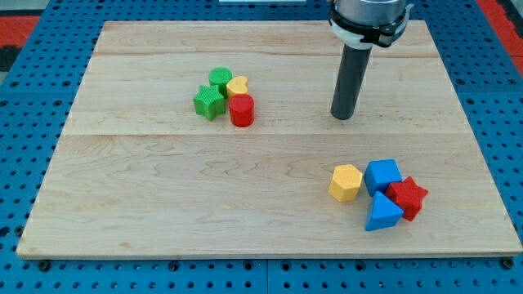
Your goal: Point your arm at the red circle
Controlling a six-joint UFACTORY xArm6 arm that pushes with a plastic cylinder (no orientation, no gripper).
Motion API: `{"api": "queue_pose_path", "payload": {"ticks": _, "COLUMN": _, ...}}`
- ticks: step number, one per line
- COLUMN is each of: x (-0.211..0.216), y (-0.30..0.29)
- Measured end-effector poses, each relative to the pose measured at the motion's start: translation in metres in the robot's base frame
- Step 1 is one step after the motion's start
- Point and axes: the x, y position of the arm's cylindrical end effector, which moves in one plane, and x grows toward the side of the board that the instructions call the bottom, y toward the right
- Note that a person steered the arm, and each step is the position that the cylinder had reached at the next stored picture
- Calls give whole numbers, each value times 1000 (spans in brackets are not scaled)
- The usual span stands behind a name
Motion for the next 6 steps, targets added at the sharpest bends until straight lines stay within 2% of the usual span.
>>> {"api": "queue_pose_path", "payload": {"ticks": 6, "x": -10, "y": -6}}
